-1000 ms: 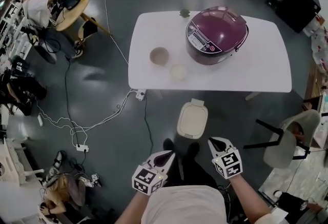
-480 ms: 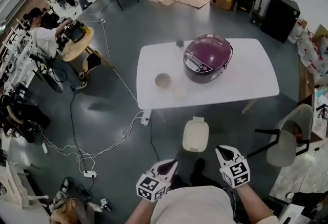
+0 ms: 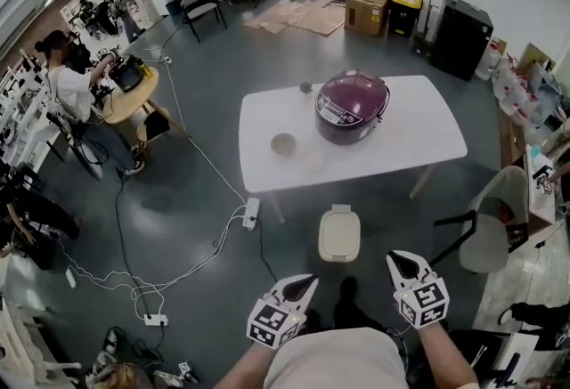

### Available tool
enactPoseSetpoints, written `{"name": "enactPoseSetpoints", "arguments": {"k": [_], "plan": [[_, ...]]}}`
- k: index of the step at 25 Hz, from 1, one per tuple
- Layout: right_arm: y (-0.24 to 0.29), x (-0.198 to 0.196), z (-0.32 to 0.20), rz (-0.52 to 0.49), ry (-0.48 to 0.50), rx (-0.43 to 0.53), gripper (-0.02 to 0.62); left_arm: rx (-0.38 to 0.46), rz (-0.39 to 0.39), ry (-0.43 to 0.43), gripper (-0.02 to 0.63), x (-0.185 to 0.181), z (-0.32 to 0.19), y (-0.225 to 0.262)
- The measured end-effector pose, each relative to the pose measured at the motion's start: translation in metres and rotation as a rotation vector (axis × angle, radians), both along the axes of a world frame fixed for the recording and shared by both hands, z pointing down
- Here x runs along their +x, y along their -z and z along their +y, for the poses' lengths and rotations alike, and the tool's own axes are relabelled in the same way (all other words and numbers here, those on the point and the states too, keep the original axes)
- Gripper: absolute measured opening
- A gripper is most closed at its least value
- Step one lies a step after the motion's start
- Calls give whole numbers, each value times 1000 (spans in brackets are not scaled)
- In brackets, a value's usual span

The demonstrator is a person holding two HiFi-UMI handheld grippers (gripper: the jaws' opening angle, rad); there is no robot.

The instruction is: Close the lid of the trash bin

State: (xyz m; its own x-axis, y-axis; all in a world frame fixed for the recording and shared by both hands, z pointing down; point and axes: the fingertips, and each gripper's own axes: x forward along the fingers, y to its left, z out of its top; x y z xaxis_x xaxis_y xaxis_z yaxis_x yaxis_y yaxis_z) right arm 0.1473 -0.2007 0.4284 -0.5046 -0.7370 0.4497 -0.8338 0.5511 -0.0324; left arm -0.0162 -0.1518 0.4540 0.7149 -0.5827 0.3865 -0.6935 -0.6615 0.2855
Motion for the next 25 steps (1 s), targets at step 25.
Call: {"name": "enactPoseSetpoints", "arguments": {"k": [25], "plan": [[51,22,95,-74,-19,132,12,113,47,43,15,0,64,52]]}}
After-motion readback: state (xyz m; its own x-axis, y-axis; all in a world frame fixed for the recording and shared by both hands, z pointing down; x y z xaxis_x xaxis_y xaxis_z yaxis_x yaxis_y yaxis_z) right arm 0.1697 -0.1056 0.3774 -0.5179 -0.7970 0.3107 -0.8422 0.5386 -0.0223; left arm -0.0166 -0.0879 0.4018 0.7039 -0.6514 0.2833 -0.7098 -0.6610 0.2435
